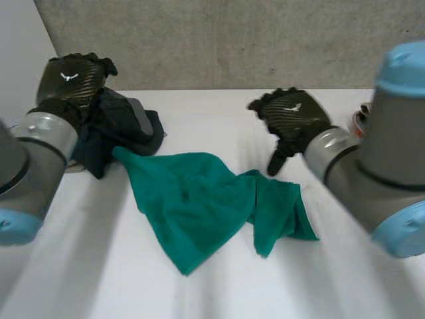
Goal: Fold the laundry.
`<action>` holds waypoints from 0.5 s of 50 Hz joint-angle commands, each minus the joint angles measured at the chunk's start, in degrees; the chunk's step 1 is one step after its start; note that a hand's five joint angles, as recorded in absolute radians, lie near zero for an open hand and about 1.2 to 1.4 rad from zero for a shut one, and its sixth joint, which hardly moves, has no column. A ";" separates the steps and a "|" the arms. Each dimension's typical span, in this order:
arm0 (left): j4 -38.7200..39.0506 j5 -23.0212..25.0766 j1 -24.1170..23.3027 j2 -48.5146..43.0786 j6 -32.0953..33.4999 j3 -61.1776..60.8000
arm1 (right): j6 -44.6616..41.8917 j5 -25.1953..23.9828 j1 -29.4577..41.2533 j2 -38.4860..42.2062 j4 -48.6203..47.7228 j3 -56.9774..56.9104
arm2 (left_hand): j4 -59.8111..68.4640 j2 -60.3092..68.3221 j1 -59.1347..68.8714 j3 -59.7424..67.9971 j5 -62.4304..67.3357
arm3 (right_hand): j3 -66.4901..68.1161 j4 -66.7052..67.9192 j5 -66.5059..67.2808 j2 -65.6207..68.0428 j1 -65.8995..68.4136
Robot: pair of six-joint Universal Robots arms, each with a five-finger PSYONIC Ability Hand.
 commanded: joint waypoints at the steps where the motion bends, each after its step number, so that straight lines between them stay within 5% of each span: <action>1: -4.48 -0.32 -5.87 7.61 -0.30 -10.74 | -11.26 -0.56 -8.62 -0.47 9.37 1.76 | 12.50 12.23 11.65 12.59 12.37 | 8.10 7.91 7.60 8.45 7.18; 9: -14.68 -0.67 -14.14 4.54 -3.81 -16.02 | -15.92 -2.84 -9.07 -0.38 6.23 13.09 | 7.80 7.53 6.95 7.88 7.67 | 14.18 13.98 13.67 14.52 13.25; 17: -10.30 -0.50 -18.10 -3.28 -10.58 -17.08 | -16.37 -13.29 -7.75 -2.40 -13.54 29.34 | 7.12 6.85 6.26 7.20 6.99 | 19.39 19.19 18.88 19.73 18.46; 25: -4.58 -1.73 -19.94 -10.75 -10.67 -15.58 | -16.98 -17.26 -6.25 -3.20 -21.47 35.86 | 7.45 7.18 6.60 7.54 7.33 | 18.55 18.36 18.05 18.90 17.63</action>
